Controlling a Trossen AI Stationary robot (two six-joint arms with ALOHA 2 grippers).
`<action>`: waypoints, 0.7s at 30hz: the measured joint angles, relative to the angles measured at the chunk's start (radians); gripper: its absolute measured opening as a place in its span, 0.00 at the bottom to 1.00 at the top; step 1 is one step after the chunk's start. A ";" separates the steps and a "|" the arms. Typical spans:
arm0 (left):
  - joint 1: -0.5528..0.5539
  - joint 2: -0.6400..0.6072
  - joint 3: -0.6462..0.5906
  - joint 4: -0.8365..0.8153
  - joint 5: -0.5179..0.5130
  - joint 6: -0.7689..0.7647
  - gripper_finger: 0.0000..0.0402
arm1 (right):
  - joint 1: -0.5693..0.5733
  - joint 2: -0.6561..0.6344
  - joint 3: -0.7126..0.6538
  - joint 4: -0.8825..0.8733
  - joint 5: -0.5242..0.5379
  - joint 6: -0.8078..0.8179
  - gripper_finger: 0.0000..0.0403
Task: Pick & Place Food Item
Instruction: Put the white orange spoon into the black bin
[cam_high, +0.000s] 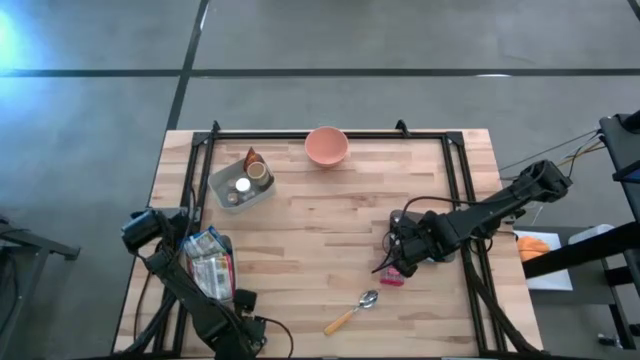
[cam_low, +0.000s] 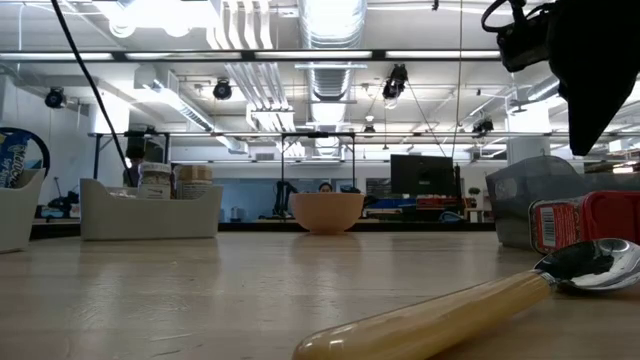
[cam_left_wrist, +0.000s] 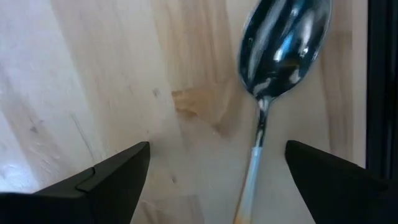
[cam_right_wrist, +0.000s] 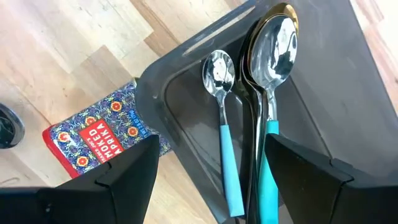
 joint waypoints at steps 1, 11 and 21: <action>-0.002 0.006 0.003 0.000 -0.002 0.000 0.94 | 0.000 0.000 -0.001 0.004 0.000 0.000 0.72; -0.016 0.018 0.005 0.000 -0.043 0.005 0.91 | 0.000 0.000 -0.006 0.029 0.000 -0.004 0.72; -0.017 0.022 0.003 0.043 -0.040 0.067 0.56 | 0.000 0.001 -0.010 0.047 0.000 -0.004 0.72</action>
